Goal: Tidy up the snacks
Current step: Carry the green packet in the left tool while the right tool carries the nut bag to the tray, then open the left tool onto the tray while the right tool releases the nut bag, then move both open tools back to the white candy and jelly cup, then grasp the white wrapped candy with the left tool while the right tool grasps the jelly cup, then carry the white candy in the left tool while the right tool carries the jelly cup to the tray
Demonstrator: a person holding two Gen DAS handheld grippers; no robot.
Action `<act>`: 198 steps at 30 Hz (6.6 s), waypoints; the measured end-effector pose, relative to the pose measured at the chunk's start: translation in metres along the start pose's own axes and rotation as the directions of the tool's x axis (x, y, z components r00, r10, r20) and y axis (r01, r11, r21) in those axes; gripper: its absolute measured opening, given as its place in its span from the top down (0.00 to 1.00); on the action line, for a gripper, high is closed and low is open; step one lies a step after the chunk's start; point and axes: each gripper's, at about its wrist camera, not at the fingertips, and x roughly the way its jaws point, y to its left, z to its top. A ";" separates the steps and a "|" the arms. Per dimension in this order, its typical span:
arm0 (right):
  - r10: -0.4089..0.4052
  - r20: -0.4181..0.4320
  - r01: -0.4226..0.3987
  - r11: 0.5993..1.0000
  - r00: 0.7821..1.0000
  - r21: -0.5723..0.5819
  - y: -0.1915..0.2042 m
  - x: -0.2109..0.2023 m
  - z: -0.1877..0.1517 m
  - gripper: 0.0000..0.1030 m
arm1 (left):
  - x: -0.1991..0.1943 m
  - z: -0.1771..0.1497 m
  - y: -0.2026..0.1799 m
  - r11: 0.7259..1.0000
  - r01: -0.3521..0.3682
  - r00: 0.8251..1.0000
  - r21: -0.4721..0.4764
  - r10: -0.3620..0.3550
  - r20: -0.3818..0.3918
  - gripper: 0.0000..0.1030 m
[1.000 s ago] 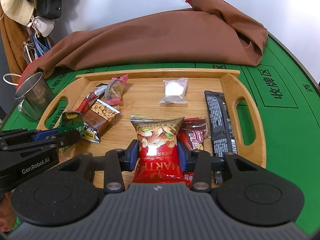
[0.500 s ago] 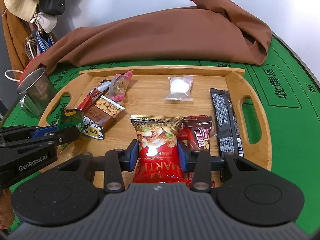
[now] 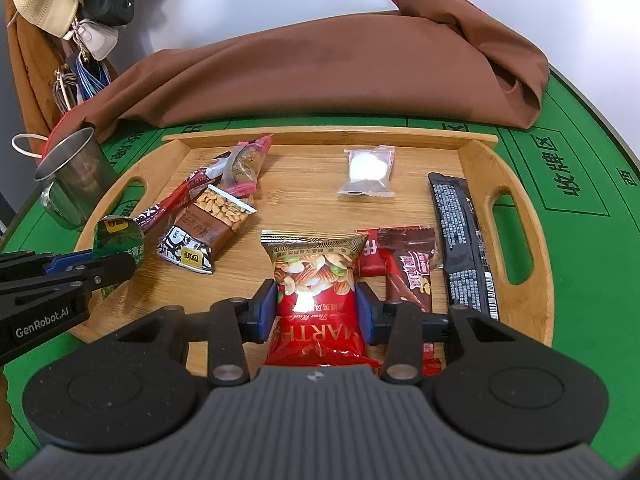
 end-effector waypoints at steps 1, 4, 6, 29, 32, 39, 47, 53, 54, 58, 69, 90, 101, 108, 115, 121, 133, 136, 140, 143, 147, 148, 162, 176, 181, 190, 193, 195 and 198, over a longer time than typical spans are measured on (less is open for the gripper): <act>0.000 0.000 0.000 1.000 1.000 0.000 0.000 0.000 0.000 0.55 | 0.000 0.000 0.000 1.000 -0.004 1.000 0.000 0.004 0.000 0.82; 0.007 0.001 -0.007 1.000 1.000 0.004 0.001 0.000 0.000 0.54 | 0.000 -0.001 0.000 1.000 -0.006 1.000 0.004 0.006 -0.002 0.82; 0.006 0.001 -0.006 1.000 1.000 0.004 0.001 0.000 0.000 0.54 | 0.000 -0.002 -0.001 1.000 -0.006 1.000 0.008 0.006 -0.003 0.81; 0.000 0.043 0.000 1.000 0.999 -0.002 0.000 -0.018 -0.002 0.27 | -0.012 -0.003 -0.006 0.999 -0.023 0.999 0.034 0.022 0.036 0.36; 0.001 0.053 -0.001 1.000 0.999 -0.006 0.000 -0.024 -0.004 0.24 | -0.017 -0.005 -0.006 0.999 -0.025 0.999 0.041 0.023 0.047 0.20; 0.012 0.077 -0.010 1.000 0.997 -0.026 0.003 -0.040 -0.014 0.17 | -0.033 -0.012 -0.006 0.999 -0.018 0.997 0.047 0.014 0.070 0.10; 0.038 0.098 -0.030 0.996 0.994 -0.082 0.014 -0.060 -0.035 0.14 | -0.053 -0.032 -0.006 0.998 -0.026 0.997 0.060 0.022 0.080 0.07; 0.059 0.110 -0.044 0.990 0.992 -0.132 0.024 -0.075 -0.053 0.13 | -0.070 -0.050 0.001 0.999 -0.023 0.997 0.040 0.020 0.080 0.06; 0.059 0.112 -0.043 0.989 0.992 -0.141 0.026 -0.076 -0.055 0.13 | -0.073 -0.053 0.003 0.999 -0.021 0.997 0.036 0.018 0.079 0.06; 0.078 0.107 -0.058 0.982 0.991 -0.177 0.033 -0.082 -0.066 0.13 | -0.082 -0.065 0.007 0.999 -0.028 0.997 0.036 0.026 0.076 0.06; 0.093 0.079 -0.073 0.972 0.993 -0.224 0.044 -0.087 -0.084 0.17 | -0.093 -0.098 0.012 0.999 -0.011 0.999 0.045 0.009 0.035 0.06; 0.130 0.023 -0.122 0.966 0.991 -0.229 0.055 -0.075 -0.090 0.23 | -0.079 -0.113 0.006 0.999 0.047 0.999 0.013 -0.047 -0.027 0.80; 0.184 -0.011 -0.181 0.950 0.983 -0.256 0.080 -0.060 -0.086 0.24 | -0.088 -0.117 0.029 1.000 -0.012 1.000 -0.003 0.012 -0.017 0.80; 0.192 -0.032 -0.193 0.944 0.981 -0.266 0.096 -0.045 -0.081 0.27 | -0.094 -0.118 0.039 0.999 -0.042 0.999 0.001 0.042 0.000 0.80; 0.181 -0.048 -0.188 0.945 0.982 -0.267 0.104 -0.032 -0.078 0.31 | -0.094 -0.117 0.043 0.999 -0.041 0.999 0.000 0.041 0.000 0.80; 0.164 -0.042 -0.169 0.953 0.986 -0.249 0.104 -0.031 -0.076 0.51 | -0.092 -0.117 0.043 0.999 -0.034 0.999 -0.003 0.034 -0.001 0.80; 0.176 -0.038 -0.180 0.967 0.984 -0.180 0.087 -0.047 -0.081 0.52 | -0.095 -0.110 0.031 1.000 0.005 1.000 0.007 -0.005 0.017 0.81; 0.174 -0.021 -0.175 0.971 0.984 -0.161 0.079 -0.055 -0.081 0.52 | -0.097 -0.105 0.027 1.000 0.021 0.999 0.007 -0.022 0.024 0.81; 0.168 0.008 -0.165 0.977 0.986 -0.138 0.067 -0.068 -0.081 0.52 | -0.100 -0.097 0.017 0.999 0.033 0.998 0.022 -0.034 0.045 0.81; 0.153 0.033 -0.148 0.981 0.988 -0.122 0.057 -0.078 -0.078 0.52 | -0.101 -0.090 0.009 0.998 0.048 0.997 0.031 -0.050 0.058 0.81; 0.128 0.058 -0.122 0.987 0.990 -0.102 0.044 -0.087 -0.074 0.52 | -0.100 -0.080 -0.003 0.997 0.063 0.995 0.046 -0.066 0.072 0.81; 0.122 0.064 -0.115 0.989 0.990 -0.097 0.042 -0.088 -0.072 0.52 | -0.100 -0.078 -0.005 0.996 0.068 0.995 0.049 -0.072 0.074 0.81; 0.052 0.121 -0.053 0.999 0.991 0.002 -0.001 -0.098 -0.040 0.52 | -0.082 -0.029 -0.030 0.995 0.083 0.991 0.058 -0.089 0.097 0.81; -0.015 0.113 0.007 0.998 0.993 0.064 -0.022 -0.075 0.001 0.52 | -0.042 0.005 -0.040 0.996 0.074 0.996 0.045 -0.076 0.055 0.81; -0.024 0.089 0.016 0.996 0.996 0.089 -0.028 -0.060 0.015 0.52 | -0.022 0.013 -0.043 0.998 0.059 0.998 0.033 -0.060 0.033 0.81; -0.044 0.046 0.038 0.992 0.998 0.120 -0.036 -0.027 0.038 0.52 | 0.012 0.023 -0.049 0.999 0.043 0.999 0.026 -0.043 -0.002 0.81; -0.053 0.032 0.049 0.991 0.998 0.123 -0.037 -0.016 0.044 0.52 | 0.023 0.027 -0.051 0.999 0.037 0.999 0.026 -0.036 -0.013 0.81; -0.055 0.024 0.051 0.991 0.998 0.127 -0.038 -0.009 0.047 0.52 | 0.030 0.030 -0.052 0.999 0.032 0.999 0.025 -0.032 -0.020 0.81; -0.058 0.014 0.055 0.990 0.998 0.132 -0.040 0.000 0.052 0.52 | 0.038 0.034 -0.053 0.999 0.025 0.999 0.025 -0.025 -0.027 0.81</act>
